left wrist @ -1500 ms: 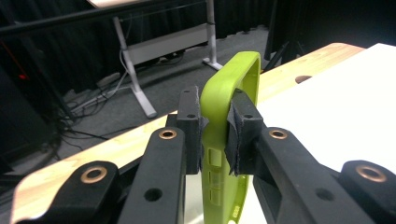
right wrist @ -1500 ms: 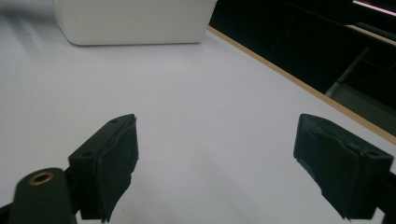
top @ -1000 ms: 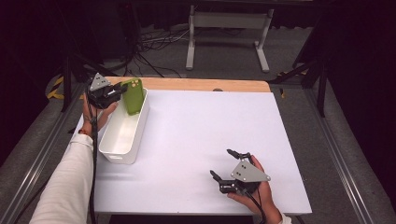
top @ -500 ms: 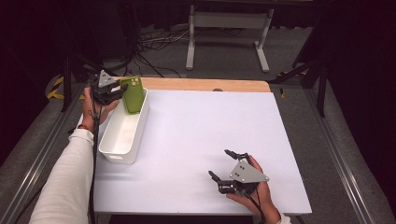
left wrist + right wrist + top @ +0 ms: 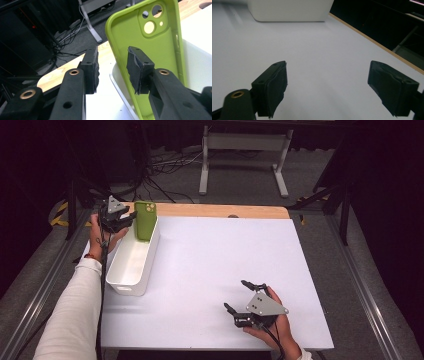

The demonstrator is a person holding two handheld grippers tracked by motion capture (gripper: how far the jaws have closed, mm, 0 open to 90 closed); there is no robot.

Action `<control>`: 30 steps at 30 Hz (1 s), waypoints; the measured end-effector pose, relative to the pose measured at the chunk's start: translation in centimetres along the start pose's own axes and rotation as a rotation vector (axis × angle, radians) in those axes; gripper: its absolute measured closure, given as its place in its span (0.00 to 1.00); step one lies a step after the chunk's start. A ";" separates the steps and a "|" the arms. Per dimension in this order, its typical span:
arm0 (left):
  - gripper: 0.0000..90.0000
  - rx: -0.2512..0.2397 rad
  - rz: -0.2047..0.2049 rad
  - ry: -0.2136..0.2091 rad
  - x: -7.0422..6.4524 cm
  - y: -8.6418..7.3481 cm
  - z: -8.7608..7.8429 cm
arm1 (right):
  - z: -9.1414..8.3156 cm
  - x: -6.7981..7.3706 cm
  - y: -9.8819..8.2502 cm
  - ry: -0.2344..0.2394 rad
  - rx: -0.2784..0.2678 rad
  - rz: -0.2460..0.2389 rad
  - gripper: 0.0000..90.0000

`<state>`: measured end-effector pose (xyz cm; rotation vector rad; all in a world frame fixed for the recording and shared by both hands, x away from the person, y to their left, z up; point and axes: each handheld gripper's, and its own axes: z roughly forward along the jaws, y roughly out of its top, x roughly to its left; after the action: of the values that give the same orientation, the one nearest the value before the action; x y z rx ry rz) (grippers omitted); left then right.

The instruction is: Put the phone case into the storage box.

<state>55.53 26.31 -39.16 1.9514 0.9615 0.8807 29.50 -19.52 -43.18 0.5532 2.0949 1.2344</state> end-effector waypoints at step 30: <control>0.45 -0.103 -0.040 0.013 -0.2 0.6 -3.2 | -0.1 -0.1 0.1 -0.012 0.000 0.000 0.19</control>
<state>52.97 26.96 -37.19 1.8351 0.9416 0.9038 29.51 -19.65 -43.02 0.5596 2.0844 1.2282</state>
